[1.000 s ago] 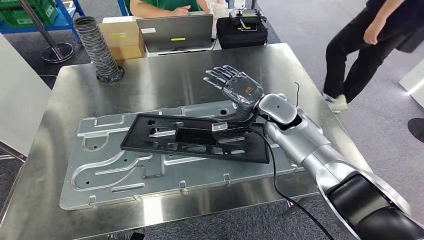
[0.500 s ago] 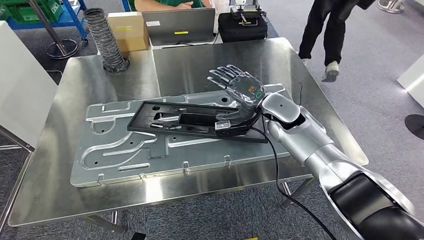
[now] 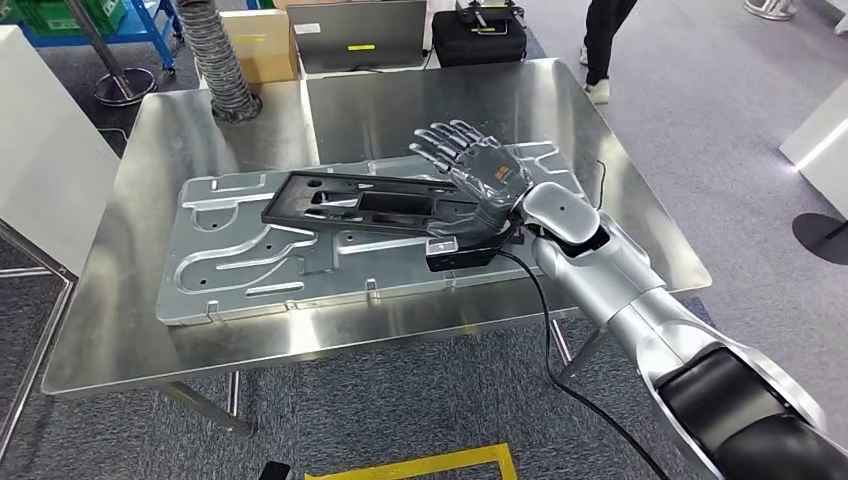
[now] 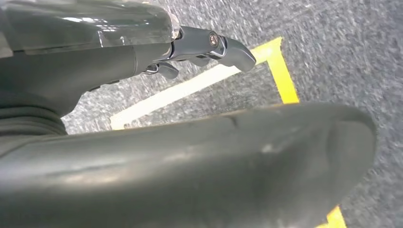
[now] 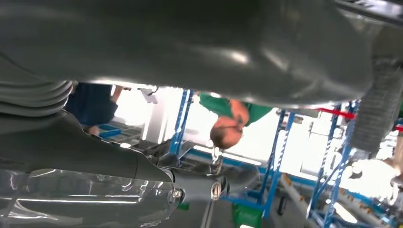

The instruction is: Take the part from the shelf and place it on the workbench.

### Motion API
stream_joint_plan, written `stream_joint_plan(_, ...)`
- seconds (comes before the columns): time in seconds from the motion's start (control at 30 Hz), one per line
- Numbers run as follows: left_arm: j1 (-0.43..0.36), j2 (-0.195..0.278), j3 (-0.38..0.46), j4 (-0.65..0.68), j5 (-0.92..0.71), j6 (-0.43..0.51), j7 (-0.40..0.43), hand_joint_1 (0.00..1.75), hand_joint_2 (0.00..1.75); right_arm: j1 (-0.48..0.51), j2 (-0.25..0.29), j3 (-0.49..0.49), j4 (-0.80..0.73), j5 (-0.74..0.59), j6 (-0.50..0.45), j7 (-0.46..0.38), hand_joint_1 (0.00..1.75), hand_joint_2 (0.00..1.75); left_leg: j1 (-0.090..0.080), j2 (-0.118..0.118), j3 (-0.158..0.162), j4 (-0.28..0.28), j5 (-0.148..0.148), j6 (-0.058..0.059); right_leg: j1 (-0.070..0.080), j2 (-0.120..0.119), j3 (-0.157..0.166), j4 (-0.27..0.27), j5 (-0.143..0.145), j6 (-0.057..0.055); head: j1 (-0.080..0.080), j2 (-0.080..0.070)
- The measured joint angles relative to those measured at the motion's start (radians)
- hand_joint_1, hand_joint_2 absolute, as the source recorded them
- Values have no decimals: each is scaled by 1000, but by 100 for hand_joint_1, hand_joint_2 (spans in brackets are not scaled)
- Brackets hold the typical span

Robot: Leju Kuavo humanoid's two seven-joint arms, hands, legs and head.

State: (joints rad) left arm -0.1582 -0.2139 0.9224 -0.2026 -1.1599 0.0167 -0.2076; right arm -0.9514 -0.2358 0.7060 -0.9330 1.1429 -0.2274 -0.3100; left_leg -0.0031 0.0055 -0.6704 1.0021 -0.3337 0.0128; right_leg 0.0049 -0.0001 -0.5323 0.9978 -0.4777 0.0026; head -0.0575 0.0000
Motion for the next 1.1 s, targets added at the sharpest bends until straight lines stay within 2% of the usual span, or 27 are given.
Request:
stream_joint_plan(0.03, -1, 0, 0, 0, 0, -1, 0, 0, 0, -1, 0, 0, 0, 0, -1, 0, 0, 0, 0, -1, -5, 3, -6, -6, -2, -2, -4, -9, 13, -7, 0, 0)
stream_joint_plan(0.07, -1, 0, 0, 0, 1, -1, 1, 0, 0, -1, 0, 0, -1, 1, -2, 0, 0, 0, 0, -3, -14, 21, -31, -11, -5, -4, -12, -16, 28, -14, 0, 0)
stream_joint_plan(0.1, -1, 1, 0, 0, 2, -2, 1, 0, 0, -1, 0, 0, -1, 3, -3, 0, 0, 0, 1, -4, -27, 58, -74, -16, -8, -6, -23, -22, 44, -18, 0, 0)
stream_joint_plan(0.17, -2, 1, 0, 0, 5, -2, 2, 0, 0, -1, -4, 0, -1, 6, -6, 3, 0, 0, 7, -4, -57, 182, -178, -24, -8, -8, -54, -22, 71, -22, 0, 0)
stream_joint_plan(0.2, -3, 1, 0, 0, 6, -2, 2, 0, 0, 0, -8, 0, -1, 8, -7, 4, 0, 0, 10, -4, -65, 242, -205, -29, -8, -9, -72, -21, 84, -21, 0, 0)
stream_joint_plan(0.23, -4, 1, 0, 0, 7, -2, 2, 0, 0, 1, -13, 1, -1, 9, -8, 5, 0, 0, 12, -4, -61, 281, -209, -33, -9, -10, -90, -20, 97, -20, 0, 0)
stream_joint_plan(0.27, -5, 2, 0, 0, 8, -2, 2, 0, 0, 2, -17, 2, -1, 10, -8, 6, 0, 0, 15, -4, -43, 290, -192, -36, -10, -11, -109, -17, 110, -17, 0, 0)
stream_joint_plan(0.33, -8, 3, 0, 0, 9, -2, 2, 0, 0, 2, -20, 3, -1, 12, -8, 6, 0, 0, 19, -3, 41, 212, -149, -39, -12, -12, -145, -7, 133, -10, 0, 0)
stream_joint_plan(0.4, -13, 4, 0, 0, 10, -2, 2, 0, 0, 0, -23, 1, -5, 15, -9, 8, 0, 0, 17, -4, 138, 81, -164, -33, -12, -12, -171, 7, 151, 2, 0, 0)
stream_joint_plan(0.43, -16, 4, 0, 0, 11, -2, 3, 0, 0, -1, -24, 0, -7, 18, -10, 8, 0, 0, 15, -6, 163, 38, -180, -27, -11, -13, -177, 10, 160, 9, 0, 0)
stream_joint_plan(0.47, -17, 4, 0, 0, 12, -2, 4, 0, 0, -3, -25, 0, -8, 21, -11, 10, 0, 0, 11, -8, 171, 17, -189, -18, -11, -14, -179, 9, 171, 15, 0, 0)
stream_joint_plan(0.53, -16, 5, 0, 0, 12, -2, 6, 0, 0, -4, -24, 0, -8, 24, -13, 11, 0, 0, 10, -8, 157, 14, -170, -1, -16, -14, -182, 3, 184, 28, 0, 0)
stream_joint_plan(0.57, -16, 5, 0, 0, 13, -2, 7, 0, 0, -3, -23, 0, -7, 24, -13, 11, 0, 0, 10, -5, 149, 13, -155, 6, -18, -12, -189, 13, 166, 33, 0, 0)
stream_joint_plan(0.6, -15, 5, 0, 0, 14, -2, 8, 0, 0, -3, -22, 1, -6, 24, -14, 12, 0, 0, 12, -3, 137, 10, -140, 13, -20, -10, -201, 44, 126, 38, 0, 0)
stream_joint_plan(0.67, -16, 5, 0, 0, 15, -2, 8, 0, 0, -3, -20, 1, -5, 27, -18, 17, 0, 0, 12, -1, 104, 10, -109, 21, -21, -8, -234, 164, 10, 46, 0, 0)
stream_joint_plan(0.7, -16, 5, 0, 0, 15, -2, 9, 0, 0, -1, -18, 1, -4, 30, -22, 22, 0, 0, 12, -1, 85, 11, -96, 22, -21, -8, -246, 231, -29, 48, 0, 0)
stream_joint_plan(0.73, -16, 5, 0, 0, 15, -2, 10, 0, 0, 4, -17, 1, -4, 34, -28, 26, 0, 0, 11, -1, 66, 11, -82, 21, -21, -7, -247, 281, -43, 49, 0, 0)
stream_joint_plan(0.77, -16, 5, 0, 0, 14, -2, 10, 0, 0, 10, -16, 1, -3, 38, -34, 31, 0, 0, 11, -1, 47, 12, -68, 20, -21, -7, -232, 302, -34, 48, 0, 0)
stream_joint_plan(0.8, -16, 5, -1, 0, 12, -2, 11, 0, 0, 18, -16, 0, -3, 41, -40, 35, 0, 0, 11, -1, 29, 12, -55, 18, -20, -6, -200, 288, -12, 45, 0, 0)
stream_joint_plan(0.83, -17, 5, -1, 0, 10, -3, 12, 0, 0, 24, -16, -3, -3, 43, -45, 38, 0, 0, 10, -2, 14, 13, -42, 16, -18, -5, -150, 242, 5, 39, 0, 0)
stream_joint_plan(0.87, -17, 4, -2, 0, 8, -4, 13, 0, 0, 28, -16, -6, -5, 43, -50, 40, 0, 0, 9, -2, 2, 13, -30, 13, -15, -3, -86, 171, 4, 30, 0, 0)
stream_joint_plan(0.9, -18, 4, -3, 0, 6, -4, 14, 0, 0, 31, -16, -12, -8, 43, -55, 42, 0, 0, 8, -1, -7, 14, -19, 9, -11, -2, -30, 99, -9, 23, 0, 0)
stream_joint_plan(0.93, -20, 3, -5, 0, 4, -5, 16, 0, 0, 33, -15, -18, -12, 44, -59, 42, 0, 0, 8, -1, -12, 12, -8, 4, -7, -2, 9, 45, -24, 16, 0, 0)
stream_joint_plan(0.97, -21, 3, -6, 0, 2, -5, 17, 0, 0, 37, -15, -23, -15, 44, -62, 43, 0, 0, 9, 0, -14, 9, 3, -3, -3, -2, 29, 12, -34, 11, 0, 0)
stream_joint_plan(1.03, -21, 3, -8, 0, 0, -5, 18, 0, 0, 50, -14, -31, -17, 47, -66, 43, 0, 0, 12, 1, -16, -1, 19, -16, -2, -5, 22, -5, -16, 2, 0, 0)
stream_joint_plan(1.07, -21, 4, -9, 0, -1, -5, 19, 0, 0, 58, -14, -32, -18, 49, -66, 43, 0, 0, 13, 0, -21, 6, 5, -21, -4, -7, 15, -10, -3, -4, 0, 0)
stream_joint_plan(1.1, -20, 4, -9, 0, -1, -5, 19, 0, 0, 64, -14, -33, -19, 51, -66, 43, 0, 0, 13, -1, -31, 30, -29, -25, -7, -9, 5, -15, 12, -9, 0, 0)
